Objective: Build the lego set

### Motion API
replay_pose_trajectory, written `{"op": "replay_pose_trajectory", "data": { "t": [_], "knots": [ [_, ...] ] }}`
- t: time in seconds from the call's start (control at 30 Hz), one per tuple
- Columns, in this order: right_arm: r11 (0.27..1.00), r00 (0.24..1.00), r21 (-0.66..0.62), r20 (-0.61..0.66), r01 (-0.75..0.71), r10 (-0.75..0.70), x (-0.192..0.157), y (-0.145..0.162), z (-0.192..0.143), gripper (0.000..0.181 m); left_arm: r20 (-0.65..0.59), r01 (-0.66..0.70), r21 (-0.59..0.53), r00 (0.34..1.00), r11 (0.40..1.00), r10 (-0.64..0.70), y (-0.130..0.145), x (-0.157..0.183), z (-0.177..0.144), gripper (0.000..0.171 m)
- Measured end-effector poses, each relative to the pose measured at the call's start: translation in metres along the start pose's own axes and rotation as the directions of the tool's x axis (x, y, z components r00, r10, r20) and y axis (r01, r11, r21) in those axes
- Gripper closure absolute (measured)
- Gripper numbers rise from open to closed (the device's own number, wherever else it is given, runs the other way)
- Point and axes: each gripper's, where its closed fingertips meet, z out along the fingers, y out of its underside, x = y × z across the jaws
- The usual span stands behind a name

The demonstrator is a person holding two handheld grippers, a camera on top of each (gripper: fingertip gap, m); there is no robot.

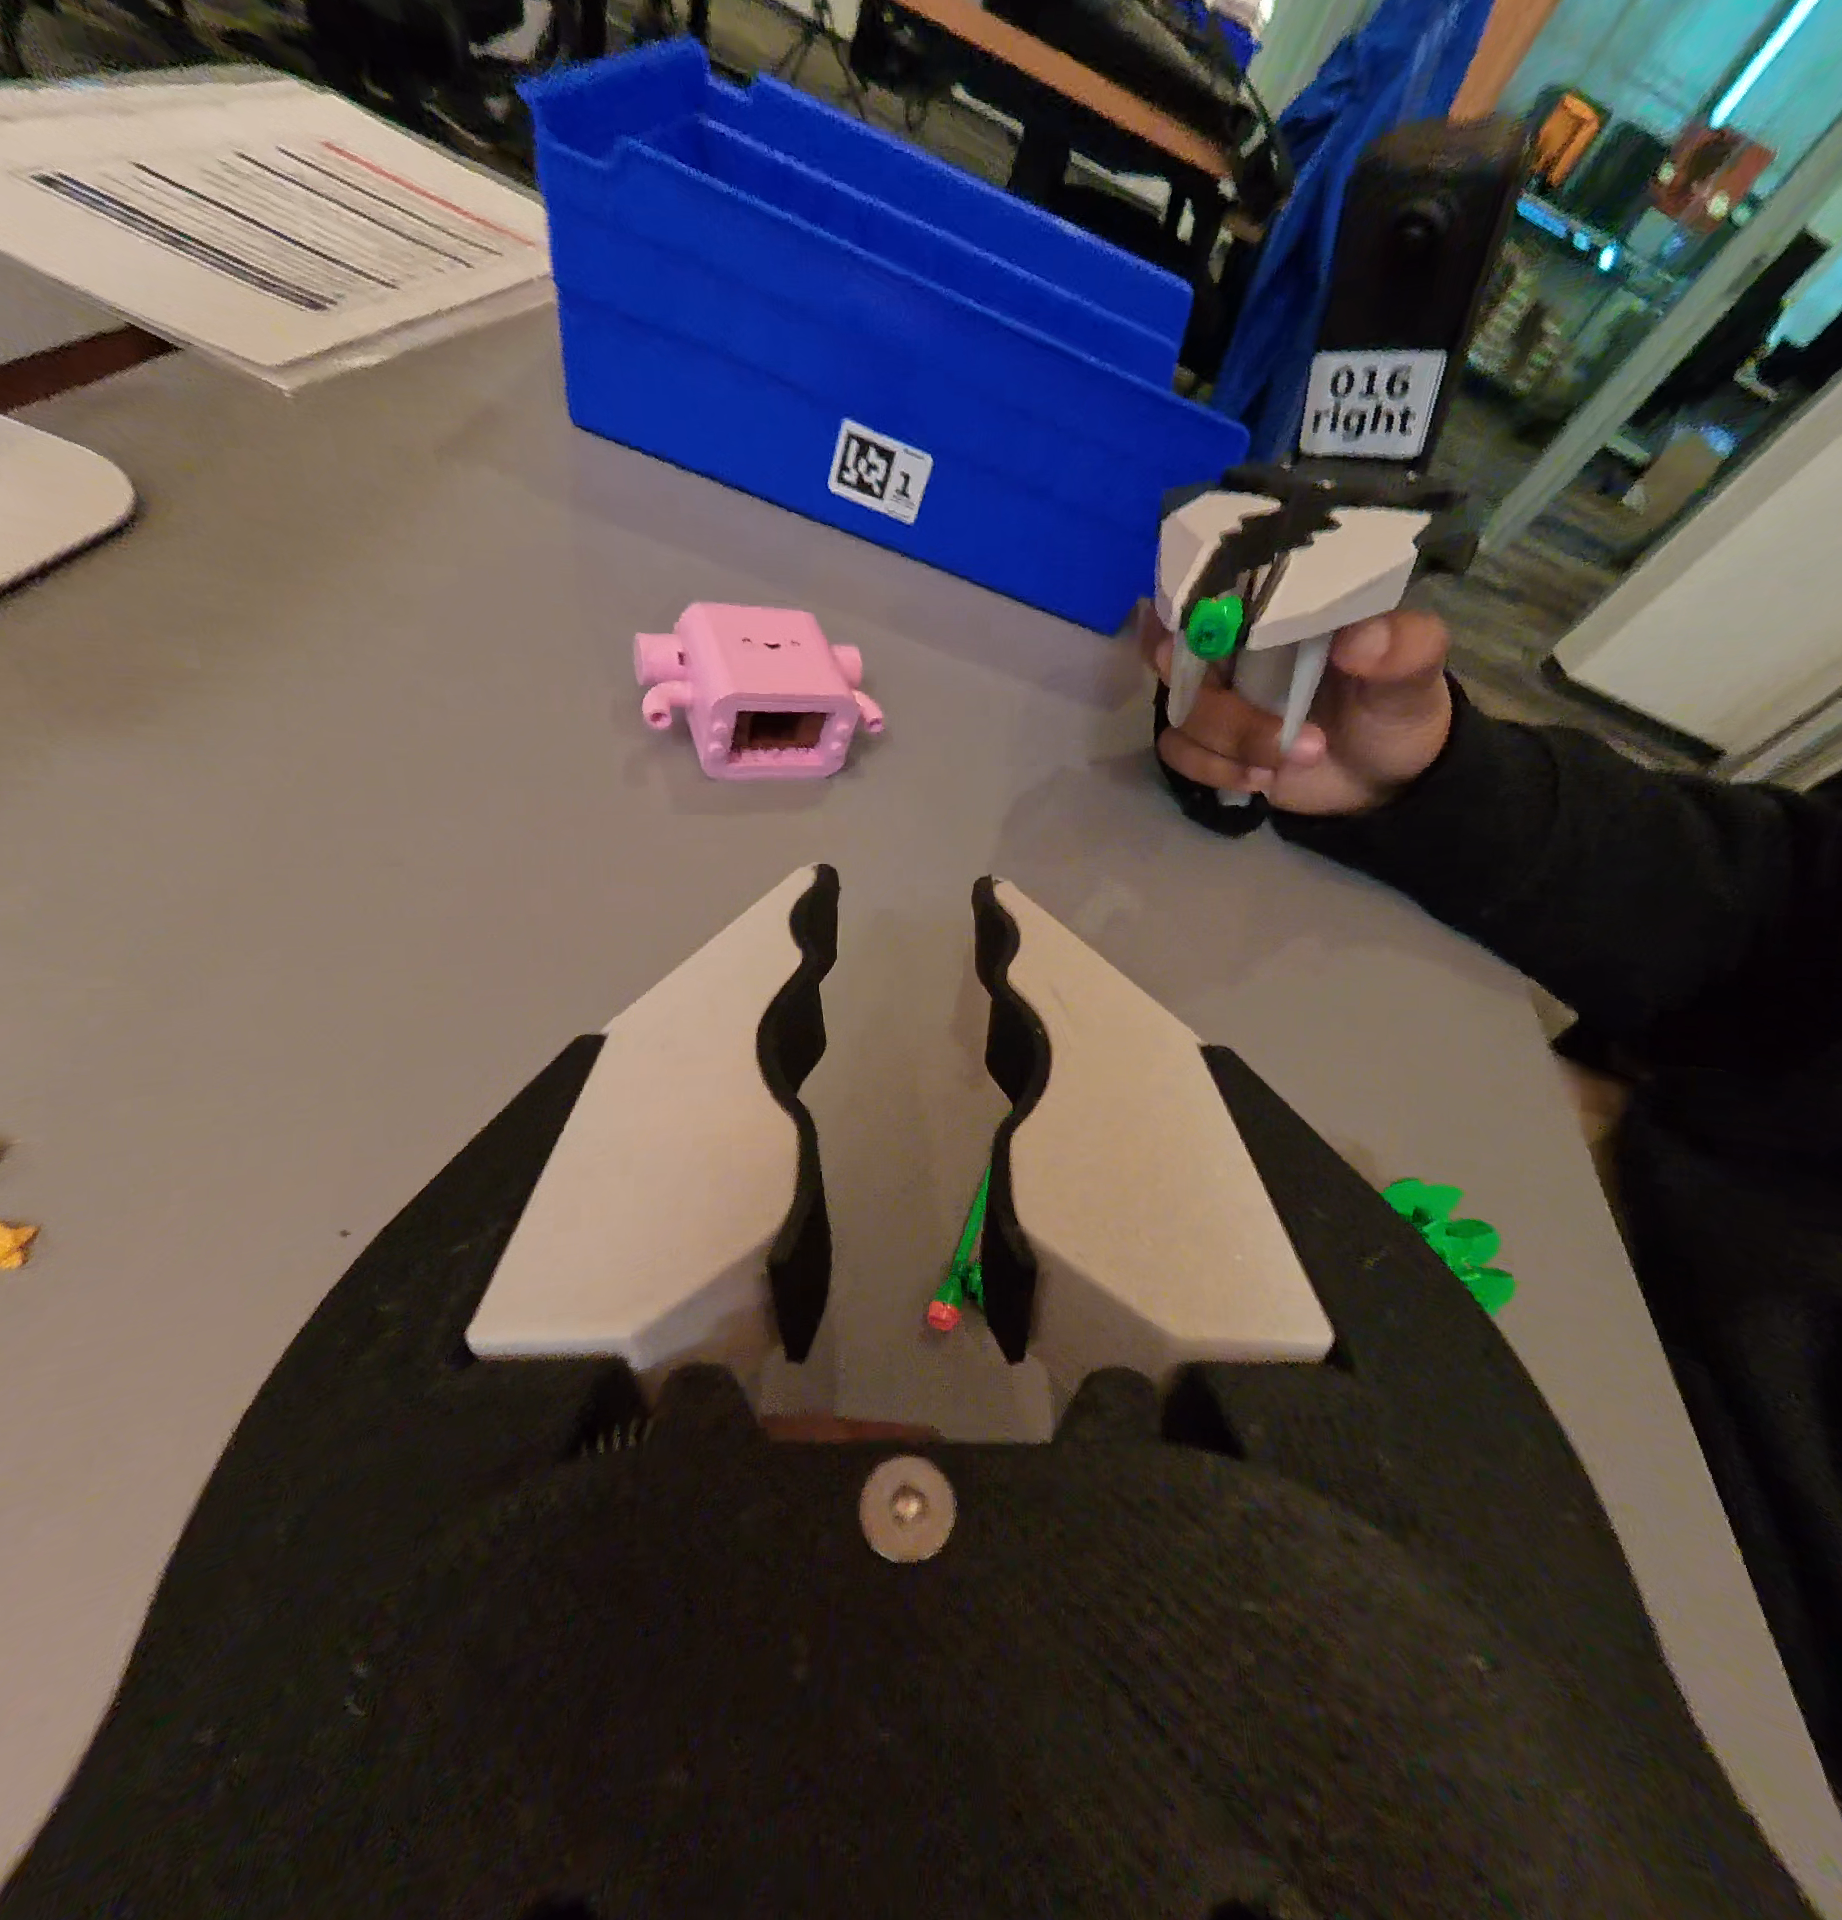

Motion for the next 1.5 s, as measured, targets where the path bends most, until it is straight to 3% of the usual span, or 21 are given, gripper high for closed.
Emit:
{"op": "replay_pose_trajectory", "data": {
  "t": [0.17, 0.37, 0.57, 0.63, 0.7, 0.97, 1.13, 1.23, 1.43, 1.5],
  "knots": [
    [0.999, 1.0, -0.028, -0.007, 0.018, -0.018, -0.001, 0.004, 0.003, 0.17, 0.071, 0.024, 0.016, 0.997, 1.0, -0.025, 0.004, -0.017, -0.017, 0.147],
    [0.999, 1.0, -0.033, -0.011, 0.012, -0.012, 0.0, 0.005, 0.003, 0.17, 0.131, -0.014, -0.145, 0.991, 0.989, 0.033, 0.032, -0.025, -0.023, 0.152],
    [1.0, 1.0, -0.028, -0.01, -0.004, 0.003, 0.002, 0.004, 0.003, 0.17, 0.086, -0.025, -0.204, 0.995, 0.979, 0.043, 0.041, -0.017, -0.019, 0.151],
    [1.0, 1.0, -0.027, -0.01, -0.008, 0.008, 0.002, 0.004, 0.003, 0.17, -0.018, -0.028, -0.236, 1.0, 0.971, 0.024, 0.046, 0.0, -0.019, 0.157],
    [1.0, 1.0, -0.026, -0.009, -0.012, 0.012, 0.002, 0.004, 0.002, 0.17, -0.072, -0.037, -0.245, 0.997, 0.969, 0.02, 0.046, 0.011, -0.021, 0.153],
    [0.999, 1.0, -0.025, -0.005, -0.022, 0.022, 0.003, 0.003, 0.002, 0.17, -0.003, -0.061, -0.268, 0.998, 0.961, 0.062, 0.047, 0.001, -0.026, 0.152],
    [0.999, 0.999, -0.023, -0.002, -0.035, 0.035, 0.003, 0.003, 0.002, 0.17, 0.037, -0.017, -0.372, 0.999, 0.928, 0.033, 0.065, -0.005, -0.054, 0.171],
    [0.999, 0.999, -0.029, 0.0, -0.045, 0.045, 0.004, 0.004, 0.003, 0.17, 0.031, 0.032, -0.398, 0.999, 0.917, -0.022, 0.073, -0.003, -0.063, 0.171],
    [0.998, 0.999, -0.029, 0.003, -0.051, 0.051, 0.004, 0.004, 0.003, 0.17, 0.067, 0.001, -0.506, 0.997, 0.863, 0.038, 0.094, -0.012, -0.057, 0.171],
    [0.998, 0.998, -0.024, 0.006, -0.06, 0.06, 0.004, 0.004, 0.002, 0.171, 0.06, -0.003, -0.526, 0.997, 0.85, 0.041, 0.099, -0.01, -0.055, 0.162]
  ]
}}
